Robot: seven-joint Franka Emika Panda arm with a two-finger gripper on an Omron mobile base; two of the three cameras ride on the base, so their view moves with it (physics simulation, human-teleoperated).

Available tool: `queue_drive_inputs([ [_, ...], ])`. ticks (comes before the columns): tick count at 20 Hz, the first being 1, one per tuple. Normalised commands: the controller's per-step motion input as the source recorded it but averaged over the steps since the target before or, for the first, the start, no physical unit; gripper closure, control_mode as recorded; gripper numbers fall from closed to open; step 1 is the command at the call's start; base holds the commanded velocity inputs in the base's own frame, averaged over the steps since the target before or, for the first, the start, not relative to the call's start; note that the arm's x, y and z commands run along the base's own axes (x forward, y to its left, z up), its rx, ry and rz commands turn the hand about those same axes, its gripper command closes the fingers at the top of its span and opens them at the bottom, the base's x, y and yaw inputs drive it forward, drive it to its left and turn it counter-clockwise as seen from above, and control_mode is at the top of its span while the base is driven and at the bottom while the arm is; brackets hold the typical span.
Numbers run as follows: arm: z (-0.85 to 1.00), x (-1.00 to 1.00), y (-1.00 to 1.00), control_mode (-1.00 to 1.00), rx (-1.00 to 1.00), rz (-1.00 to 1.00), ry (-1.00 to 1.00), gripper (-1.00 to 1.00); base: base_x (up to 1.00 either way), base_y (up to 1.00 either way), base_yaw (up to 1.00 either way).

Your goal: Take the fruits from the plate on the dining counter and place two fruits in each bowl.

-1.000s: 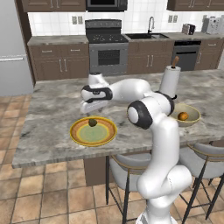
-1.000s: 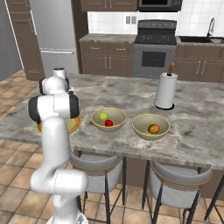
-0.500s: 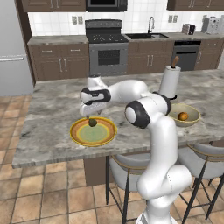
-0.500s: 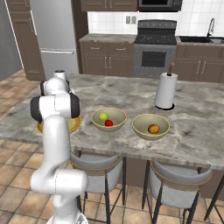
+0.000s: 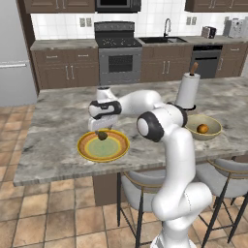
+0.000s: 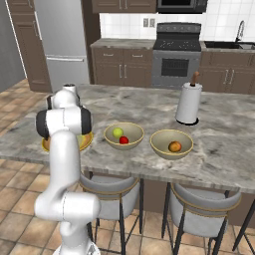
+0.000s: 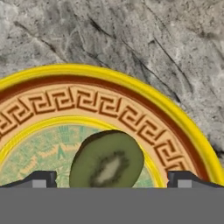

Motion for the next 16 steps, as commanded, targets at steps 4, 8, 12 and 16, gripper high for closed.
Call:
queue_drive_inputs([
  [4, -0.16, 0.0, 0.0, -1.0, 0.0, 0.0, 0.02, -1.0, 0.0, 0.0, 0.0],
  [8, -0.14, 0.0, 0.04, -1.0, 0.0, 0.0, 0.01, -1.0, 0.0, 0.0, 0.0],
  [12, -0.14, 0.0, 0.04, -1.0, 0.0, 0.0, 0.0, -1.0, 0.0, 0.0, 0.0],
  [16, -0.14, 0.0, 0.02, -1.0, 0.0, 0.0, 0.0, -1.0, 0.0, 0.0, 0.0],
])
